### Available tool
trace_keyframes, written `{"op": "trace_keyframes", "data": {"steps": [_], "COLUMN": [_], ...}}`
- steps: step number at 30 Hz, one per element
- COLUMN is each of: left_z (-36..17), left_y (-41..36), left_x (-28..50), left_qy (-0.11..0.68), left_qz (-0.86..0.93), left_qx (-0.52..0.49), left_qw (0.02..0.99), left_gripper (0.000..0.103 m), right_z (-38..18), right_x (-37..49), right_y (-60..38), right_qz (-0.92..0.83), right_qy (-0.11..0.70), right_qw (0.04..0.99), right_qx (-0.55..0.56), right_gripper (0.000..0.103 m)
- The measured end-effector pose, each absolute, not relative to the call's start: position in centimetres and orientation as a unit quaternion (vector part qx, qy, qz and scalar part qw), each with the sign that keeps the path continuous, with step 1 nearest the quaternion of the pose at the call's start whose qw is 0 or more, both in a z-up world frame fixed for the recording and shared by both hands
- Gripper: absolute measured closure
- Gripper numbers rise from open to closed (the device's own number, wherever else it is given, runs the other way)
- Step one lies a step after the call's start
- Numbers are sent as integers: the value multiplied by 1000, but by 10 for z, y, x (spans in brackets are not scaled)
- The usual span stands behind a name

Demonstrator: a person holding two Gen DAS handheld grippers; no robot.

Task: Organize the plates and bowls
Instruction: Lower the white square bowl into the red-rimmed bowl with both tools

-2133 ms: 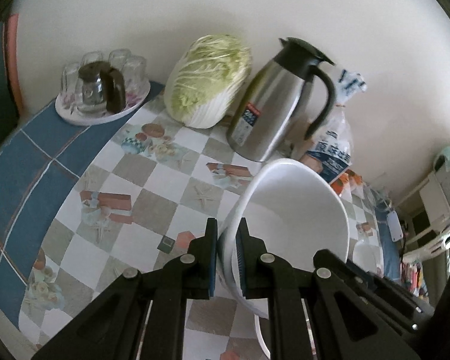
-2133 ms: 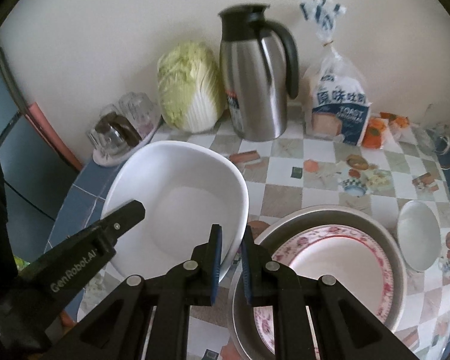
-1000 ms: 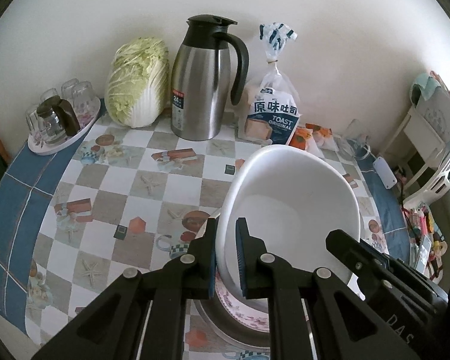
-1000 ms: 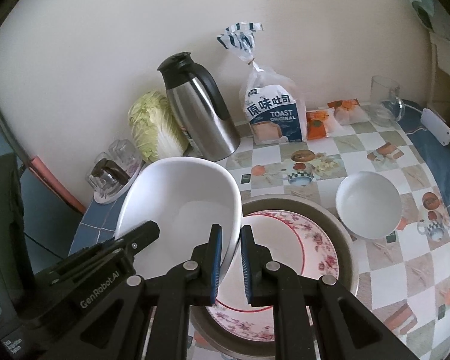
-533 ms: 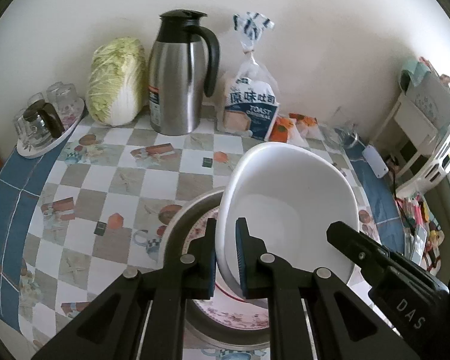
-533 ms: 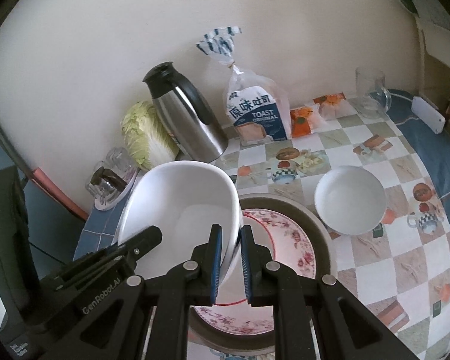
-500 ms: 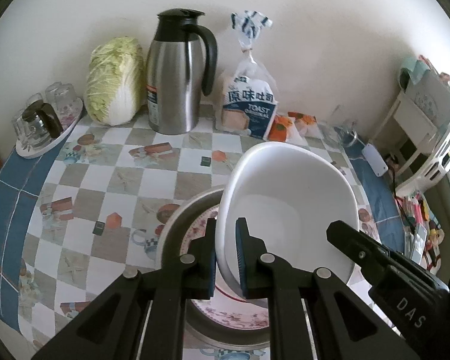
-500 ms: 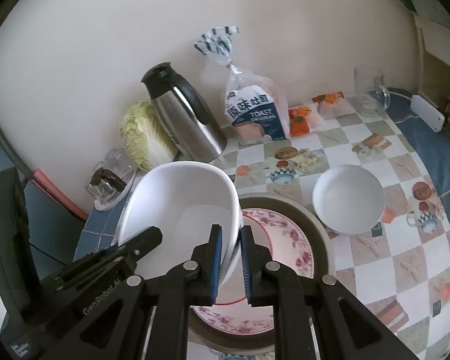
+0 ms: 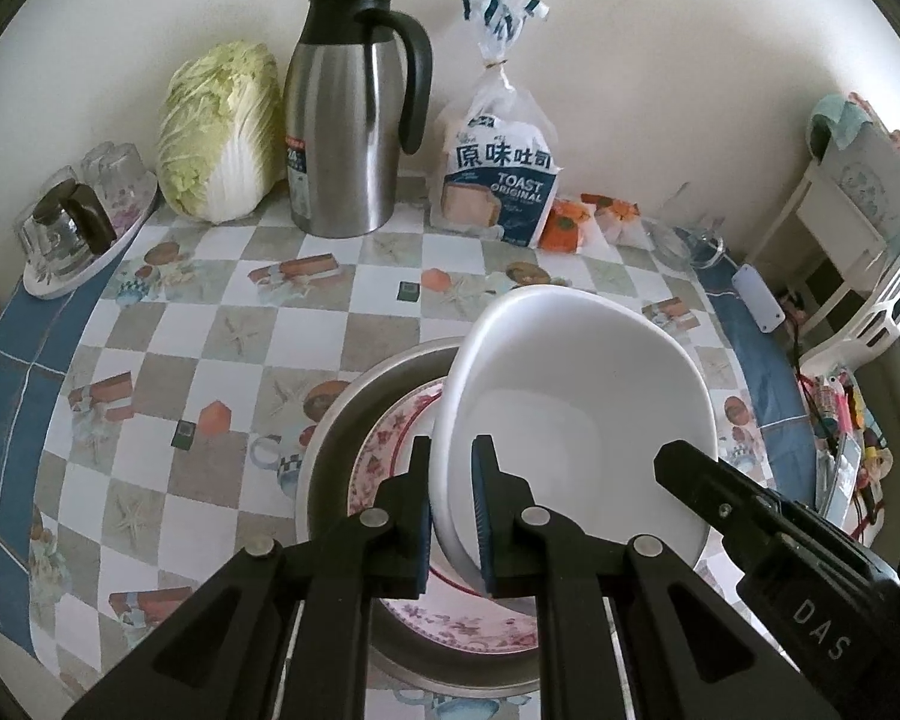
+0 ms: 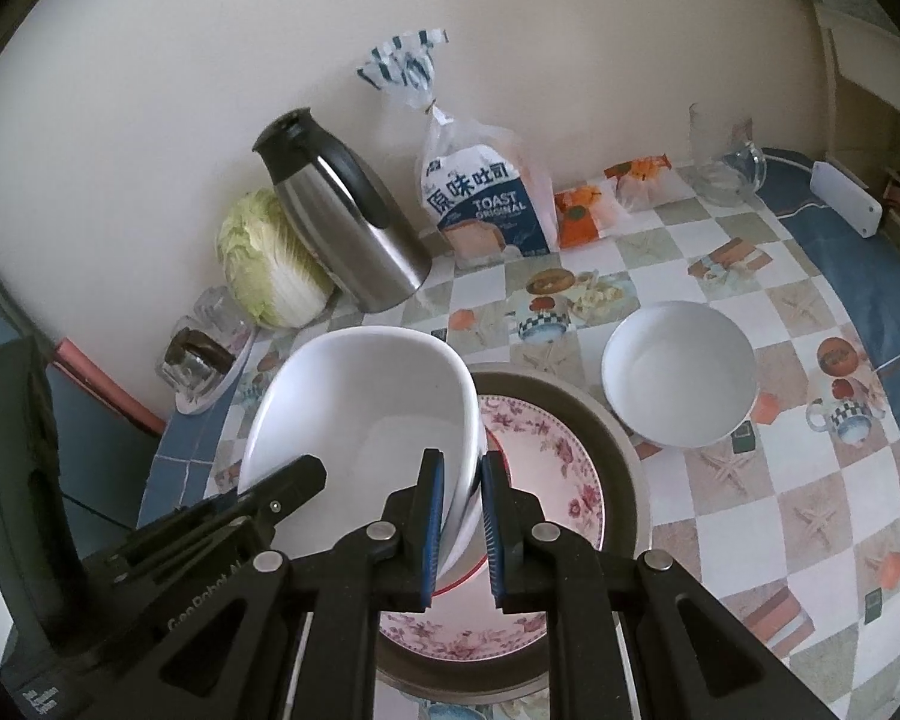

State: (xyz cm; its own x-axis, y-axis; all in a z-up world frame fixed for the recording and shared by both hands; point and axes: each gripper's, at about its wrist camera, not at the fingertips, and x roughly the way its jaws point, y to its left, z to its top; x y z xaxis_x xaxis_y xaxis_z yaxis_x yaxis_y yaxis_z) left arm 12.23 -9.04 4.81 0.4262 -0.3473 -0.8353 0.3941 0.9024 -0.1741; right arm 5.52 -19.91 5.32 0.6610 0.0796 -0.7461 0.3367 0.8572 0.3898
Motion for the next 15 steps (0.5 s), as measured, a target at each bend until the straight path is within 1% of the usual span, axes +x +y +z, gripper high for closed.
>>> {"op": "trace_keyframes", "data": {"steps": [15], "left_z": [33], "left_y": [-93], "left_x": [127], "left_qy": [514], "left_qz": [-209], "left_qx": [37], "left_qw": [831], "left_gripper": [91], "right_z": [41], "right_x": [63], "right_y": [-197], "right_qz": [-74], "right_qy": [428], "right_qw": [864], "right_qx": [255], "right_gripper": [88]}}
